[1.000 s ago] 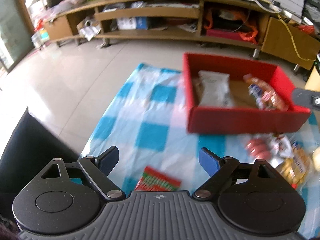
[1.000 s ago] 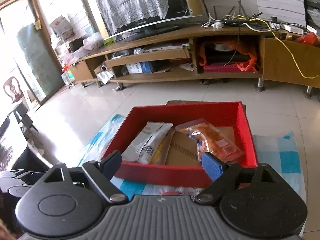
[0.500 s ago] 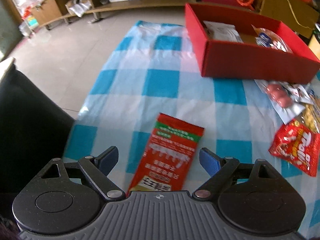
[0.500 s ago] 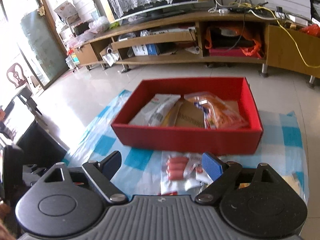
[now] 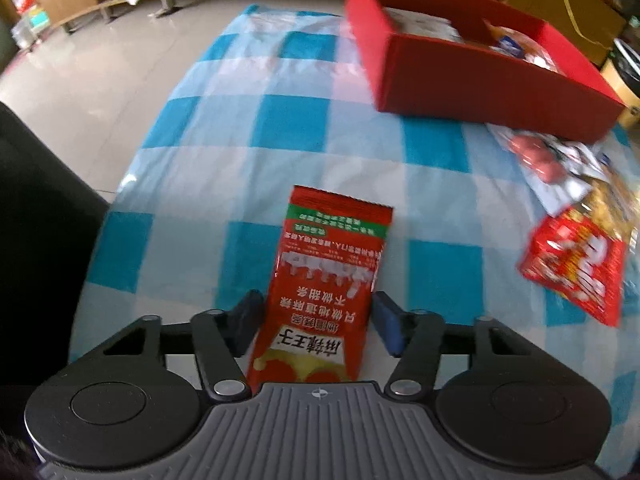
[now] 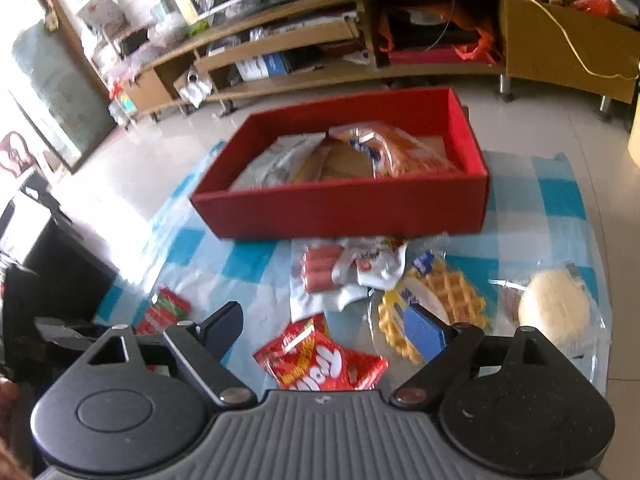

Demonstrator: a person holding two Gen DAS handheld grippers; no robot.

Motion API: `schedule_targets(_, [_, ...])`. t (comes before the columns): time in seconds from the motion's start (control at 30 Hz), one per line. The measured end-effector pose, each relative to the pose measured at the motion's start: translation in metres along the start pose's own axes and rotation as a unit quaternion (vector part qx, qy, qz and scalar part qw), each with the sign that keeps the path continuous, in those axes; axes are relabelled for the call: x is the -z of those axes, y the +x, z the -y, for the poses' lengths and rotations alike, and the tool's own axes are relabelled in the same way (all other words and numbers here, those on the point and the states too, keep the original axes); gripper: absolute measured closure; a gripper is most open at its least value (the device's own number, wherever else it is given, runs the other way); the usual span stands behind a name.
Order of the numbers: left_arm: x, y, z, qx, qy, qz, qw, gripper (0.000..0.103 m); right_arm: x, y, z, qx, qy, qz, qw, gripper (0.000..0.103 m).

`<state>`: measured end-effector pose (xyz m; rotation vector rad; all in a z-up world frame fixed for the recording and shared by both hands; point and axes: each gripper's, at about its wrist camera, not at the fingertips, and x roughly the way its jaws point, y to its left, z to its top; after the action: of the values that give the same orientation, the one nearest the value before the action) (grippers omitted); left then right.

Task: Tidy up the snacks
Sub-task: 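Grasp the red spicy strip pack with the left tool, then grasp the red Trolli gummy bag with the right tool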

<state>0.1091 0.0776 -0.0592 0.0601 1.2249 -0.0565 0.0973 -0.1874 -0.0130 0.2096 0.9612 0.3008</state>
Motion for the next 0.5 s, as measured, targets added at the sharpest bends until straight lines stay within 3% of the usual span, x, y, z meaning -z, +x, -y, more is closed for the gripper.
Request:
schedule_targets(0.3, [0.011,-0.003,0.02,0.018,0.019,-0.005,0.9996,0.043,0.008,0.052,-0.022,-0.028,-0.079,-0.062,0.995,0.019])
schedule_targets(0.5, [0.01,0.001,0.02,0.013,0.021,-0.011,0.9996,0.033,0.026,0.075,-0.03,-0.03,-0.111,-0.105,0.988,0.018])
